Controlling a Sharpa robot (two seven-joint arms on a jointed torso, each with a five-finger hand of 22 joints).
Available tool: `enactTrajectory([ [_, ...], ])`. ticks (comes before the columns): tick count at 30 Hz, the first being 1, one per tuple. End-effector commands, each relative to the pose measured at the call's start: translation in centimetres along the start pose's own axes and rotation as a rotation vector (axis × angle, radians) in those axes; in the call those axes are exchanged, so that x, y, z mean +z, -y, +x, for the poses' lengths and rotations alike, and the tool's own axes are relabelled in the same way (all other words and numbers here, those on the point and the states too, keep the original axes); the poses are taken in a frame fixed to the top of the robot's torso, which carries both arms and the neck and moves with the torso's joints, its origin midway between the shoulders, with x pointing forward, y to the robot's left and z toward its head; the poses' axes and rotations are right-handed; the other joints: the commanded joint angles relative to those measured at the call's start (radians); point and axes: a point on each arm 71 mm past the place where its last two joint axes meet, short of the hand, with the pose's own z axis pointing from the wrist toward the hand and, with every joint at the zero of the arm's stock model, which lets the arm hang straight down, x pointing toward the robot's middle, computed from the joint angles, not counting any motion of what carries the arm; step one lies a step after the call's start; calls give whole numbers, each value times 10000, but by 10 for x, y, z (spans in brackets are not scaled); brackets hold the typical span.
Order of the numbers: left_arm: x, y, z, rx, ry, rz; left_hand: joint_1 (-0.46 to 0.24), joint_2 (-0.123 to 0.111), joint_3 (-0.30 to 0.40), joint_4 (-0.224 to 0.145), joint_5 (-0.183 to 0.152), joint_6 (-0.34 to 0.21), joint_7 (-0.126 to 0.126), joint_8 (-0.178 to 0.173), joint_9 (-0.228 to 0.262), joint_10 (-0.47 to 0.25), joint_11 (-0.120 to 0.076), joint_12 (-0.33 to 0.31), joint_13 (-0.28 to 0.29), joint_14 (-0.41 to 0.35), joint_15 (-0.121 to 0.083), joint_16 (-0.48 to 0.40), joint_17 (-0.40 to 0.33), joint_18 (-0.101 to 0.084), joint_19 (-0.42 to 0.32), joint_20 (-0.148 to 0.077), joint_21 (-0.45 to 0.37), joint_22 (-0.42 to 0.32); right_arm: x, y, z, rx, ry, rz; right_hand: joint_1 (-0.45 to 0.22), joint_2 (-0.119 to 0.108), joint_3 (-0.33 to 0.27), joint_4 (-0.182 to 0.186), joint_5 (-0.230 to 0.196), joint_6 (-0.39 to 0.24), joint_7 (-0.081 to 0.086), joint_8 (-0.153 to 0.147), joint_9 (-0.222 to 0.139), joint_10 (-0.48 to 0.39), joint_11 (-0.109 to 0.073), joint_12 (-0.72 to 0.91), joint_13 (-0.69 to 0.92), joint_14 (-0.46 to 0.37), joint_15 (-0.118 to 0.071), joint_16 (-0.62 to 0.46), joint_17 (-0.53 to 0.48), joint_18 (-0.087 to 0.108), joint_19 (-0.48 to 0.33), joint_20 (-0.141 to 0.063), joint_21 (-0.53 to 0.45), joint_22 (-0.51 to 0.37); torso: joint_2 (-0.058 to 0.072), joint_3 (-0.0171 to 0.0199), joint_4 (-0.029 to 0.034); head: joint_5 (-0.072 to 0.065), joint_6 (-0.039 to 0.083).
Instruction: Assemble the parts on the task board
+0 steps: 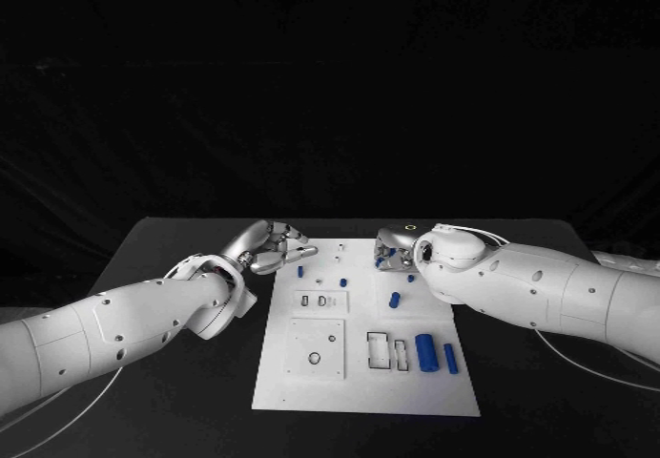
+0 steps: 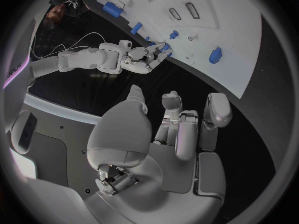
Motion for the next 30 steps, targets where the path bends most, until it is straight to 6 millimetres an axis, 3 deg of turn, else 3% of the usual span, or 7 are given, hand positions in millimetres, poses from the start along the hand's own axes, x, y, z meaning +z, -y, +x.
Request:
enactTrajectory([
  [1,1,2,2,-80,-173,112,30,125,-67,3,-51,89,-18,-59,-2,-104,3,-71,-40,534,-1,-59,2182,188,-55,2,-70,188,-3,0,3,53,207,-110,99,-17,151,27,13,378,-237,123,117,472,-310,-111,25,1042,-87,41,2632,-69,1065,-102,44,2629,1,0,22,-41,-24],
  [11,0,2,1,-93,-197,99,60,157,-79,-2,-51,98,-18,-87,-3,-121,3,-108,-76,508,-2,-75,2159,189,-58,3,-87,186,-9,-3,-13,926,2093,-669,63,-201,302,104,10,546,-211,117,132,797,-292,-323,30,1042,-104,41,2632,-69,1065,-138,44,2629,3,-3,10,1,-16],
  [15,-1,3,0,-77,-126,147,180,236,-193,-1,-53,150,-8,-217,0,-474,16,-587,-606,150,10,-285,1843,267,-441,10,-417,-44,-11,-6,-24,1187,2966,-981,58,-237,330,120,12,568,-200,111,133,843,-279,-367,29,1042,-99,41,2632,-69,1065,-138,44,2629,19,-1,34,13,6],
  [18,-1,4,0,-98,-84,222,279,341,-362,1,-51,220,9,-368,12,-1373,62,-1731,-1823,-880,40,-953,925,456,-1383,30,-1209,-617,-10,-10,-28,1287,3219,-1148,62,-253,347,124,17,569,-193,103,131,853,-273,-395,27,1042,-96,41,2632,-69,1065,-136,44,2629,28,-2,45,18,16],
  [23,-2,6,0,-453,57,261,472,491,-616,1,-56,365,66,-555,50,-1937,127,-2501,-2326,-2887,115,-2630,-1001,835,-3326,87,-3062,-1905,-7,-16,-30,1295,3216,-1314,72,-262,377,129,23,569,-182,91,128,868,-260,-429,26,1042,-89,41,2632,-69,1065,-134,44,2629,68,-9,101,-2,39],
  [28,-2,6,-3,-1000,287,229,653,581,-765,-3,-43,518,44,-633,96,-1847,100,-2770,-2609,-3067,90,-3101,-1479,871,-3247,98,-3410,-2047,-2,-22,-32,1234,3203,-1372,84,-283,417,135,22,559,-169,68,121,869,-247,-486,24,1042,-79,41,2632,-69,1065,-128,44,2629,118,-11,163,-20,78],
  [30,-2,7,-6,-1210,432,197,721,628,-863,-13,-39,559,41,-696,118,-1859,110,-2963,-2791,-3391,90,-3569,-1971,953,-3535,101,-3911,-2357,2,-24,-32,1143,3203,-1399,90,-296,443,141,20,550,-159,52,116,866,-238,-525,23,1042,-72,41,2632,-69,1065,-124,44,2629,164,-5,196,-30,94],
])
